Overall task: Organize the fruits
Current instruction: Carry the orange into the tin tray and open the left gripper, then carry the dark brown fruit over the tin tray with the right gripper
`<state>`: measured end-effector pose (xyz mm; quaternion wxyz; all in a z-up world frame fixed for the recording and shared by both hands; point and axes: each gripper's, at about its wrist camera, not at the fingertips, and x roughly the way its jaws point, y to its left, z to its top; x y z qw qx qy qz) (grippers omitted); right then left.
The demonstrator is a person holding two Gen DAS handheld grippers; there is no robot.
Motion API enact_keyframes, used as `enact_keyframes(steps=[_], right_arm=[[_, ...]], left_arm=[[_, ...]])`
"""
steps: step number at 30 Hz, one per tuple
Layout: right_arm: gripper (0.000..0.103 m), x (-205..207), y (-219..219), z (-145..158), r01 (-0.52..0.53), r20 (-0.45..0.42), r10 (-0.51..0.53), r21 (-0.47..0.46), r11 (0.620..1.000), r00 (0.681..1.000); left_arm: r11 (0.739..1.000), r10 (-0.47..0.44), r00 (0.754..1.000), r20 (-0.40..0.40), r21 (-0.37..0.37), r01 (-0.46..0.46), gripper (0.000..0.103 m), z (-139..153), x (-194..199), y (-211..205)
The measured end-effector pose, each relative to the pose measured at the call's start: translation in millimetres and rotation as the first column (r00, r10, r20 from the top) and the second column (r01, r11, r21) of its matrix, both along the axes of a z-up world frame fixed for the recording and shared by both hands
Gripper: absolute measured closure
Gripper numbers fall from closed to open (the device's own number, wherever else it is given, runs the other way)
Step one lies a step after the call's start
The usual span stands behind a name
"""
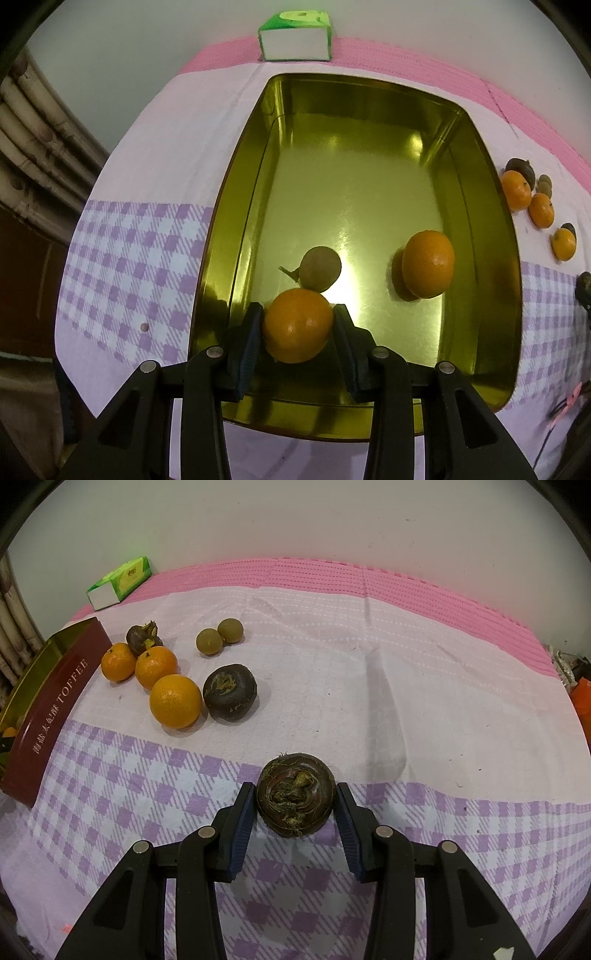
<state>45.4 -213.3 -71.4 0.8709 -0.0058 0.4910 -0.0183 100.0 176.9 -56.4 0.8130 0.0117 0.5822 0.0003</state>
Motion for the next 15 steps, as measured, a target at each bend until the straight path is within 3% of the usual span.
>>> enact_keyframes(steps=[6, 10, 15], right_arm=[[0.063, -1, 2, 2, 0.003, 0.003, -0.003, -0.010, 1.000, 1.000], [0.063, -4, 3, 6, 0.004, 0.015, -0.004, -0.014, 1.000, 1.000], [0.063, -8, 15, 19, -0.018, 0.035, 0.018, -0.006, 1.000, 0.999]], left_arm=[[1.000, -0.005, 1.000, 0.026, -0.013, 0.005, 0.059, 6, -2, 2], [1.000, -0.002, 0.998, 0.068, -0.018, 0.003, 0.041, 16, -5, 5], [1.000, -0.009, 0.990, 0.143, -0.004, 0.009, 0.035, 33, -11, 6]])
